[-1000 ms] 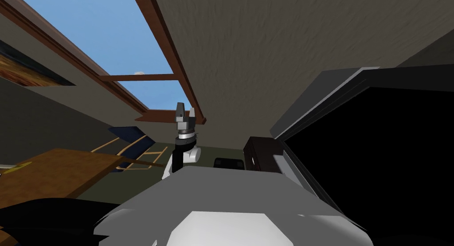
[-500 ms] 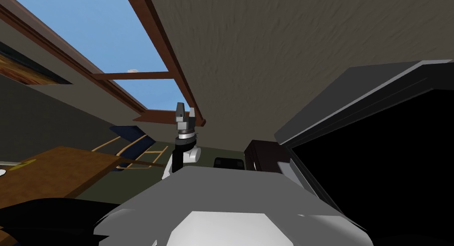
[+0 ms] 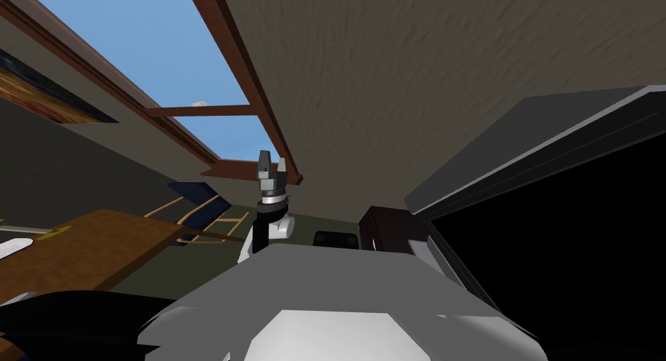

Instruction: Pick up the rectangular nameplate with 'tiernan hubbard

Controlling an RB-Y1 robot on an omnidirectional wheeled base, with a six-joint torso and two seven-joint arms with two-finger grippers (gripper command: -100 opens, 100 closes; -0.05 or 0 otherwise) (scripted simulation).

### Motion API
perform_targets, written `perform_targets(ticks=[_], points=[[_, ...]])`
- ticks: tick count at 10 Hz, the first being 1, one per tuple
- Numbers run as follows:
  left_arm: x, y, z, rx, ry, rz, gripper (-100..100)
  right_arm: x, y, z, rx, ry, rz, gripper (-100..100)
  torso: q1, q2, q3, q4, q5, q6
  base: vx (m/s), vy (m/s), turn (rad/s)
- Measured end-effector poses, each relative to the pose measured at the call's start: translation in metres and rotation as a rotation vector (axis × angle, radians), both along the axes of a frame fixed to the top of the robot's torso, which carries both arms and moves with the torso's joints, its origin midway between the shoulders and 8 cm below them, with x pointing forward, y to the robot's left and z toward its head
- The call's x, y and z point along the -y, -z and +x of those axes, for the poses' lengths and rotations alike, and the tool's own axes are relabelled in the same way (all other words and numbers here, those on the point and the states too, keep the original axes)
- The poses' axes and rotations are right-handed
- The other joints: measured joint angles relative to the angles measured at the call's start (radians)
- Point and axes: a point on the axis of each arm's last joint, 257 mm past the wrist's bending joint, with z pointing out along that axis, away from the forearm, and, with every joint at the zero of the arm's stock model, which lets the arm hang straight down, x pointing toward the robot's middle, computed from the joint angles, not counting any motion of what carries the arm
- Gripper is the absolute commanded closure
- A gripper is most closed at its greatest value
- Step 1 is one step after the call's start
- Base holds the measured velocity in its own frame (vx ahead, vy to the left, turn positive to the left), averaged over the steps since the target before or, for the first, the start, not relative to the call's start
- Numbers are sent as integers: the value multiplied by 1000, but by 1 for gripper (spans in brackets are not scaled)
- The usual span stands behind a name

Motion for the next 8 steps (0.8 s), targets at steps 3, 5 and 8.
perform_targets(ticks=[3,5,8], points=[[0,0,0,0,0,0,0,-2,0,0,1,-2,4,0,-2,0,0,0,0,0,0,0,0],[0,0,0,0,0,0,0,1,-5,-1,3,-6,2,100,-2,1,0,0,1,2,-1,13,-130],[0,0,0,0,0,0,0,7,-17,-4,2,-16,3,0,-1,0,0,0,0,1,-2,4,-20]])
